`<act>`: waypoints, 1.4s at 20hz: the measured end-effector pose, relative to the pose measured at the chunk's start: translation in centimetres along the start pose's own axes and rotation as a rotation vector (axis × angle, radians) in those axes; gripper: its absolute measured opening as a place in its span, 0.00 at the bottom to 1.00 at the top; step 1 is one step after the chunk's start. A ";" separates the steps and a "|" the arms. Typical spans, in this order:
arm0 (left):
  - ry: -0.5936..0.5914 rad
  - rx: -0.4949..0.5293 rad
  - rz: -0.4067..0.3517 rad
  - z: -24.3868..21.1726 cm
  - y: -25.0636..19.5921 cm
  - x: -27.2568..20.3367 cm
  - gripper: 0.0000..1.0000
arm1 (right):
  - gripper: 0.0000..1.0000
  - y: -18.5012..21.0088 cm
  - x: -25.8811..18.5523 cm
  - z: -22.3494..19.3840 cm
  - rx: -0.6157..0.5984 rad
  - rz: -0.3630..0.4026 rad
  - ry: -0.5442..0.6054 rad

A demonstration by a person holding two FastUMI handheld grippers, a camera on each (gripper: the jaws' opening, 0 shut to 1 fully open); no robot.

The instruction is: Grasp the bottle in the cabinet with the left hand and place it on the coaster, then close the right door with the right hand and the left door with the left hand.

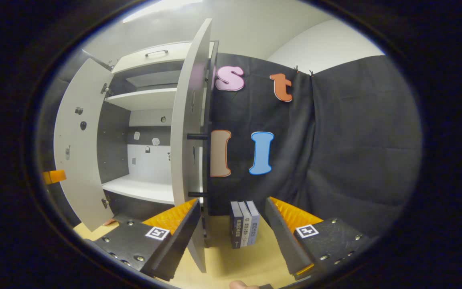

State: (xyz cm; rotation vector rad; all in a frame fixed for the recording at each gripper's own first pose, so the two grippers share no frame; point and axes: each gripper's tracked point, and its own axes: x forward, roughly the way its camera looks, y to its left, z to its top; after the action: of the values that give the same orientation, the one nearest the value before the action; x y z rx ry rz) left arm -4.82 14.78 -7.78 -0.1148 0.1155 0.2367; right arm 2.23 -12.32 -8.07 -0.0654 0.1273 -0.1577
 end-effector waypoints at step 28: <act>-0.022 -0.017 0.301 0.4 15.2 -4.1 0.97 | 0.97 20.9 2.3 1.7 0.054 0.396 0.018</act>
State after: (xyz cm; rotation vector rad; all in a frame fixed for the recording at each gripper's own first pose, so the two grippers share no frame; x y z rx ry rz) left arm -12.39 28.55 -8.37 -0.1112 0.1091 0.5387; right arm 7.87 7.99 -8.21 0.0158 0.1510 0.2334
